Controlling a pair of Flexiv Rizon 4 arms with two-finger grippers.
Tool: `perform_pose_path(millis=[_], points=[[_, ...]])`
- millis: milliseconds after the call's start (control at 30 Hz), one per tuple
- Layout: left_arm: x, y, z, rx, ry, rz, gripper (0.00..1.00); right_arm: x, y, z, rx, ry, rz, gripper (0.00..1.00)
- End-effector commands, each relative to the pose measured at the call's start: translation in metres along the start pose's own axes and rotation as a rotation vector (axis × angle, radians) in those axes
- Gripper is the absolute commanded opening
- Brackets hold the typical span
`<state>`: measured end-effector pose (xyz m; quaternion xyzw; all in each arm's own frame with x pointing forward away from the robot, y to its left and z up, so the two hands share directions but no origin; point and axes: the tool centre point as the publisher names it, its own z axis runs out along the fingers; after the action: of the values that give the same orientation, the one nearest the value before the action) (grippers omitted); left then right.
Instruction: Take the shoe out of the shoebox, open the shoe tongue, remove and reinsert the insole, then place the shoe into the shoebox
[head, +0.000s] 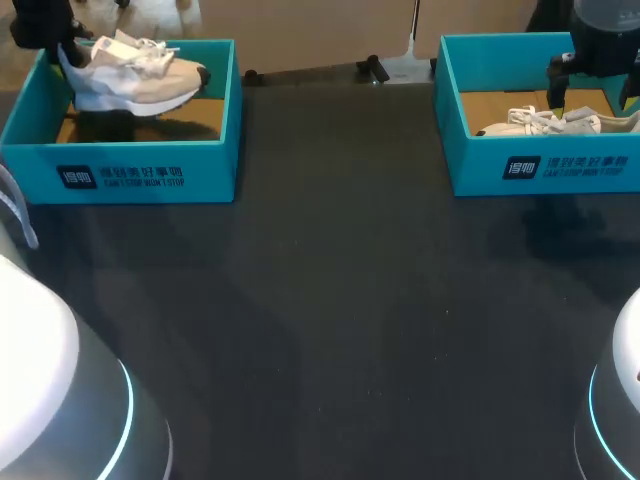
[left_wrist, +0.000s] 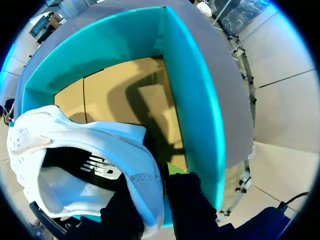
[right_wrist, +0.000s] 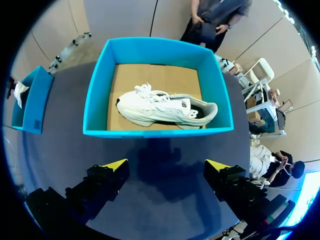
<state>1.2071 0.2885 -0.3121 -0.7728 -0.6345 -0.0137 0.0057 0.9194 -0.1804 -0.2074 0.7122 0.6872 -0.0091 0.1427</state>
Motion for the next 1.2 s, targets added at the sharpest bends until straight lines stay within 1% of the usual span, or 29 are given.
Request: perform_pose_path(millis=[33, 133, 200, 333, 667, 967, 1200], points=[[0.000, -0.015, -0.023, -0.025, 0.012, -0.014, 0.00, 0.000, -0.001, 0.000, -0.001, 0.000, 0.000, 1.00], [0.004, -0.017, -0.033, -0.033, 0.027, -0.029, 0.00, 0.000, -0.001, 0.000, -0.001, 0.000, 0.000, 1.00], [0.006, -0.019, -0.040, -0.049, 0.065, -0.057, 0.00, 0.000, -0.001, 0.000, -0.001, 0.000, 0.000, 1.00], [0.012, -0.023, -0.055, -0.063, 0.093, -0.111, 0.00, 0.000, -0.001, 0.000, -0.001, 0.000, 0.000, 1.00], [0.023, -0.028, -0.083, -0.057, 0.107, -0.170, 0.00, 0.000, -0.001, 0.000, -0.001, 0.000, 0.000, 1.00], [0.036, -0.033, -0.117, -0.058, 0.109, -0.166, 0.00, 0.000, -0.001, 0.000, -0.001, 0.000, 0.000, 1.00], [0.044, -0.037, -0.142, -0.067, 0.135, -0.172, 0.00, 0.000, -0.001, 0.000, -0.001, 0.000, 0.000, 1.00]])
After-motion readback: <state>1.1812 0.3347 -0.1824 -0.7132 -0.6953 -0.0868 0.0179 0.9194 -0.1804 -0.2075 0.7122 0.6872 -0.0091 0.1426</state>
